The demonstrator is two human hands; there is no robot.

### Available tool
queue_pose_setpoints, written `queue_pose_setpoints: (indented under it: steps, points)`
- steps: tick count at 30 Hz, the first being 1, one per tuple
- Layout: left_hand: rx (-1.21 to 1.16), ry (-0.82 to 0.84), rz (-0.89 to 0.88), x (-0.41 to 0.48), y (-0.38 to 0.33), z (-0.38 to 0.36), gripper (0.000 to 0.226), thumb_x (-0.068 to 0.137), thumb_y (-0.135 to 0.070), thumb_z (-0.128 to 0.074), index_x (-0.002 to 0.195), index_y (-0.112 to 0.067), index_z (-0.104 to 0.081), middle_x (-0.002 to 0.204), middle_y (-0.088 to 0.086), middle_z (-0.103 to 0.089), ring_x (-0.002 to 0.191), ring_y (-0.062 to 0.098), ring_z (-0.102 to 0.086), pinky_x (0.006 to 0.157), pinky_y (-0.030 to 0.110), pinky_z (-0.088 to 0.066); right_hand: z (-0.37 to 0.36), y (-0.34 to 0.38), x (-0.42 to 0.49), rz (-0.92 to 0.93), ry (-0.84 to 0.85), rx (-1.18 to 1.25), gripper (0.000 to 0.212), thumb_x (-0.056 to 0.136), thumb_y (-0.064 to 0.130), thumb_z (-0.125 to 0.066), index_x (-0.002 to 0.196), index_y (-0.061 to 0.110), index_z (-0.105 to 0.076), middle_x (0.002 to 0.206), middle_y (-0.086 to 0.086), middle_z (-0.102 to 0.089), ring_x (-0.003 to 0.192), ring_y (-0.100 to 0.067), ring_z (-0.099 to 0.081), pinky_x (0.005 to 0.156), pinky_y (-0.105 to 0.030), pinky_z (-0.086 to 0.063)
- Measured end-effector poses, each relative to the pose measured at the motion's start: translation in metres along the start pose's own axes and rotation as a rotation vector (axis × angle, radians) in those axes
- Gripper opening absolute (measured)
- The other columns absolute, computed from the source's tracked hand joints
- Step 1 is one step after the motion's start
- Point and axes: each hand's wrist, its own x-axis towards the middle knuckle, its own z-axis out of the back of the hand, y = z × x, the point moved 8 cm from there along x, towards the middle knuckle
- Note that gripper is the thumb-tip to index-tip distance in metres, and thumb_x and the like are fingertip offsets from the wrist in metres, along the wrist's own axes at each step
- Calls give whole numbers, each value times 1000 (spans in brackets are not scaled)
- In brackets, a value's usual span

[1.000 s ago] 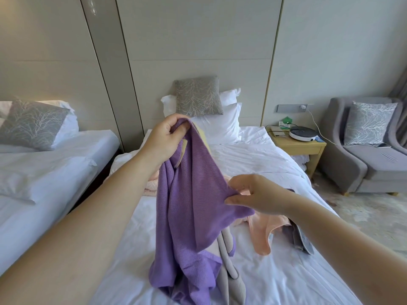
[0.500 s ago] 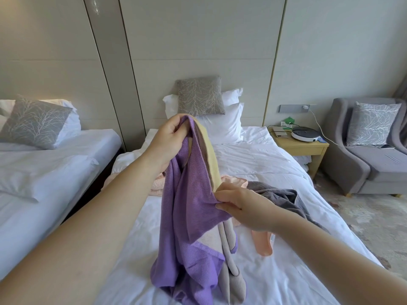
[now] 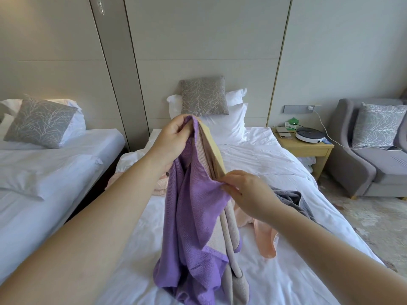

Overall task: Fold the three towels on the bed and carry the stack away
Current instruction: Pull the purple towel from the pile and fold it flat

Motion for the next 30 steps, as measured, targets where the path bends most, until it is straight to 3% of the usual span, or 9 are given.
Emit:
queue_pose_setpoints:
  steps: [4,6,9,11,15,19,23,27,30]
  points:
    - [13,-14,78,-1,10,24,16,98,-23,-51,98,-26,-67,100,0,-68,94,13,-61,96,35,-46,45,-31,5,-192,-201,282,15,84,12,-67,81,26,-71,79,5,-68,69,2,-57,69,-18,-45]
    - [171,-33,114,-3,19,36,15,97,-19,-53,104,-20,-66,108,5,-69,97,13,-61,95,28,-47,68,-42,9,-260,-278,442,17,84,14,-68,74,27,-66,70,6,-64,58,7,-52,59,-9,-41]
    - [454,-65,113,-9,27,39,22,94,-21,-57,114,-15,-65,116,2,-65,101,6,-57,78,8,-39,75,-40,18,-281,-181,534,6,83,15,-70,78,18,-69,74,-2,-65,66,-6,-56,65,-21,-44]
    - [485,25,74,-15,25,20,29,91,-28,-61,118,-17,-63,120,-5,-62,110,5,-55,84,5,-35,69,-30,23,-246,-61,529,3,81,17,-73,80,15,-71,76,-7,-66,70,-15,-55,68,-32,-44]
    - [228,424,95,-45,26,-49,34,81,-33,-71,113,-31,-60,123,-13,-61,110,1,-57,104,23,-37,55,-9,29,-201,138,560,11,75,23,-78,79,15,-71,82,-14,-70,77,-18,-60,80,-44,-50]
    - [57,533,181,-59,36,-77,18,80,-21,-74,96,-19,-67,102,-8,-70,105,9,-63,99,26,-44,55,-5,26,-151,215,552,16,72,28,-79,81,17,-72,87,-12,-71,81,-17,-62,89,-43,-50]
    - [35,548,221,-60,39,-81,19,85,-14,-69,102,-6,-66,97,0,-70,95,10,-63,94,25,-46,56,-13,15,-149,314,604,22,76,24,-74,95,14,-72,98,-5,-74,98,-19,-67,94,-30,-51]
    - [146,609,179,-60,32,-86,24,88,-10,-64,111,-5,-66,109,5,-70,104,11,-64,100,25,-46,59,-21,9,-168,258,544,13,77,11,-76,87,17,-70,77,10,-72,73,-2,-63,70,-13,-50]
    - [204,625,117,-60,21,-87,24,90,-7,-61,113,-4,-65,93,-8,-74,99,4,-64,105,30,-43,67,-24,11,-161,99,405,15,72,19,-82,75,21,-67,58,16,-59,55,2,-49,54,-11,-39]
